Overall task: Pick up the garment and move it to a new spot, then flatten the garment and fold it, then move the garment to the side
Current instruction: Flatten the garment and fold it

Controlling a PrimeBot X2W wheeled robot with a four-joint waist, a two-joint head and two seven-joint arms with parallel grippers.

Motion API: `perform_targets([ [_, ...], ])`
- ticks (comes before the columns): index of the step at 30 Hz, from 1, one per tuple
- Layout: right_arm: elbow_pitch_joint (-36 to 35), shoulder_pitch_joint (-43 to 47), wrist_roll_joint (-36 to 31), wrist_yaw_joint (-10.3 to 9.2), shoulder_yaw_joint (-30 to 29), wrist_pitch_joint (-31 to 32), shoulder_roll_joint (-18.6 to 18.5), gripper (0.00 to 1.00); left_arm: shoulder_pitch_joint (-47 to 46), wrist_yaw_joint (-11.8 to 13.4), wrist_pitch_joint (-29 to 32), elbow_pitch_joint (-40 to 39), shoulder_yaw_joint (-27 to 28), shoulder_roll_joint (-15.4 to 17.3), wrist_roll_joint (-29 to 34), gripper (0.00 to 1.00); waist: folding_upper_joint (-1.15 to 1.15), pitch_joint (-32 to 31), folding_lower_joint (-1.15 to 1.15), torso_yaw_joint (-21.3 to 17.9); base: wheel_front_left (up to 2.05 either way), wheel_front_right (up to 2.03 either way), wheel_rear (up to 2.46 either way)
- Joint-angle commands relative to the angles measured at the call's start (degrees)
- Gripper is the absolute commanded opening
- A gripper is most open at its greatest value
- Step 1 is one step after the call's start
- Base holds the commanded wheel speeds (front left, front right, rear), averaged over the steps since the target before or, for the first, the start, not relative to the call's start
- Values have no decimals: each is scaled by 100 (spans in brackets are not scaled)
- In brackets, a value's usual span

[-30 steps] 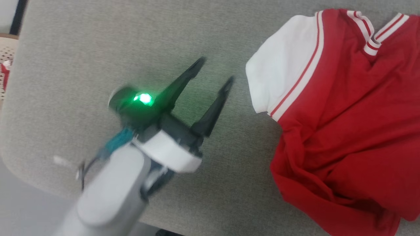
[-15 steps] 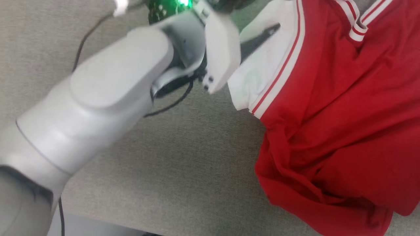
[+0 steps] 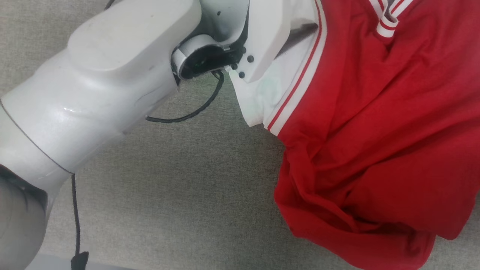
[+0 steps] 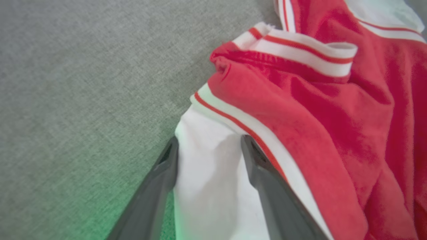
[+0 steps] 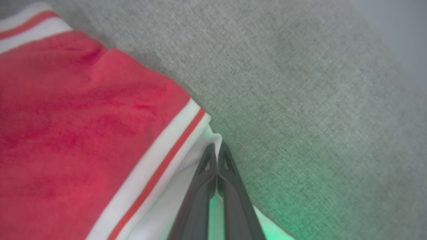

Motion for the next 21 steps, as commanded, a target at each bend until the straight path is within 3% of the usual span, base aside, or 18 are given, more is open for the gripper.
perform_targets([
  [1,426,496,-63,-116,466,157,-5,0,90,-15,178,27,-144,-23,66,17,0,-5,0,-36,0,0,0],
  [2,433,493,-56,-116,466,158,25,0,110,-15,270,42,-157,-17,66,0,0,-9,0,-53,0,0,0],
  [7,438,451,-14,-110,474,69,137,0,167,-14,314,6,-158,-4,-21,0,0,-21,0,-105,0,0,0],
  [11,420,326,34,-110,415,-241,221,0,137,-13,7,43,-143,54,116,0,0,-61,0,-130,0,0,0],
  [14,442,232,215,-107,373,-525,227,0,25,-12,-477,134,-112,160,285,0,0,-170,0,-152,0,0,0],
  [21,648,-217,587,-71,151,-1466,161,0,-280,-12,-2266,688,-99,314,702,0,0,-591,0,-273,0,0,0],
])
